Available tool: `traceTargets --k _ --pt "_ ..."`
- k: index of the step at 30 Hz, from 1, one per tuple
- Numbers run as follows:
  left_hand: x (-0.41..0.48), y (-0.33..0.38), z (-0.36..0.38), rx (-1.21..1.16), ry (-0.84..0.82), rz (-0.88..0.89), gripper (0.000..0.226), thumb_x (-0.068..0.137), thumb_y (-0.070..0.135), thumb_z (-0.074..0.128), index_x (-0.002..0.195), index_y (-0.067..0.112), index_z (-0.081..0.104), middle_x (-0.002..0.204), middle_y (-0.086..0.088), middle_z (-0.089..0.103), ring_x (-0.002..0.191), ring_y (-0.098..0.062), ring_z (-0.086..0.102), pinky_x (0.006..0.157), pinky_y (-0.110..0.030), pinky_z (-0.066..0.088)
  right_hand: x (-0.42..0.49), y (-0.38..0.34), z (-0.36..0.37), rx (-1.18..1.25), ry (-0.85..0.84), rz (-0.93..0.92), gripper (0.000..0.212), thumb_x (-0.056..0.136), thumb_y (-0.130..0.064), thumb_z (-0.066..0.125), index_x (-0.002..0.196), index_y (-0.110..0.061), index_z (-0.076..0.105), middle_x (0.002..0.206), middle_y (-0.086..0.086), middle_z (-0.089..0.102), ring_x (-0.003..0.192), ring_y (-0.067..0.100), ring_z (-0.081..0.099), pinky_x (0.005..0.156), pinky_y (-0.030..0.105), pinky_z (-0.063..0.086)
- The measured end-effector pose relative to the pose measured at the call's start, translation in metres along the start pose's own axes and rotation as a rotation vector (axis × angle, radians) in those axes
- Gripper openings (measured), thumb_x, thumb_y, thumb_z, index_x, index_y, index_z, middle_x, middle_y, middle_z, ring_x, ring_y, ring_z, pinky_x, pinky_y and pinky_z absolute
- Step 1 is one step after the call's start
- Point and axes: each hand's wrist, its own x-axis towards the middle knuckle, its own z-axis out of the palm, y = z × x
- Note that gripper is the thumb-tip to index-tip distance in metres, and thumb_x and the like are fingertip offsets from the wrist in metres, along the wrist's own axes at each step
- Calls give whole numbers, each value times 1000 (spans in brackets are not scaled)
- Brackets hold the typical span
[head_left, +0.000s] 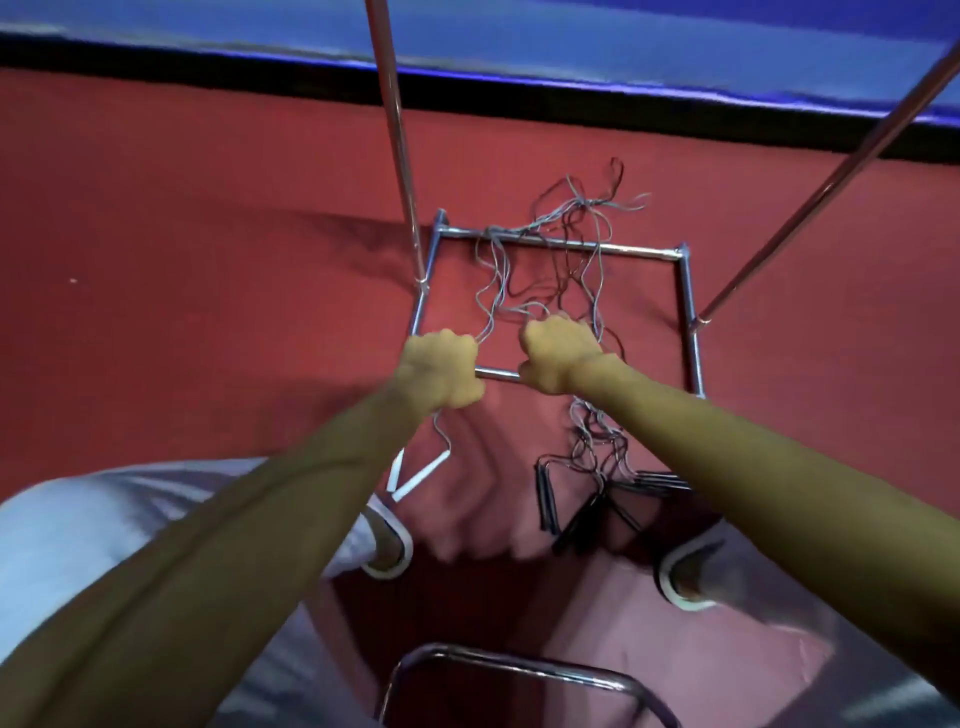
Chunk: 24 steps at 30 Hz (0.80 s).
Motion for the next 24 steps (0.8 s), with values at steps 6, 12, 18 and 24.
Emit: traceTargets --k 6,12,18,24 --pt "14 -21 115 -26 -178 -120 36 86 36 61 114 15 70 119 -9 71 114 -31 66 97 -38 48 31 -18 104 -45 -159 -50 45 89 -39 61 125 -11 61 128 16 62 129 37 48 102 45 42" --pt "35 -42 214 -151 -219 -313 47 88 49 68 121 15 66 131 -12 63 123 -34 56 106 -41 41 60 -22 187 -100 -324 -92 66 87 -43 68 141 -11 47 139 15 51 132 35 43 105 45 40" --pt "61 -52 305 -200 -148 -577 79 80 50 77 138 7 45 129 -11 52 116 -31 54 87 -42 49 87 -27 239 -23 -448 -130 64 90 -38 65 143 -11 44 139 15 49 133 37 42 106 47 40" --pt "89 -62 342 -210 -153 -536 76 68 54 79 119 3 55 103 -14 57 88 -33 58 69 -40 48 97 -24 261 47 -308 -241 51 93 -31 59 137 -9 47 127 16 59 120 37 55 106 36 38"
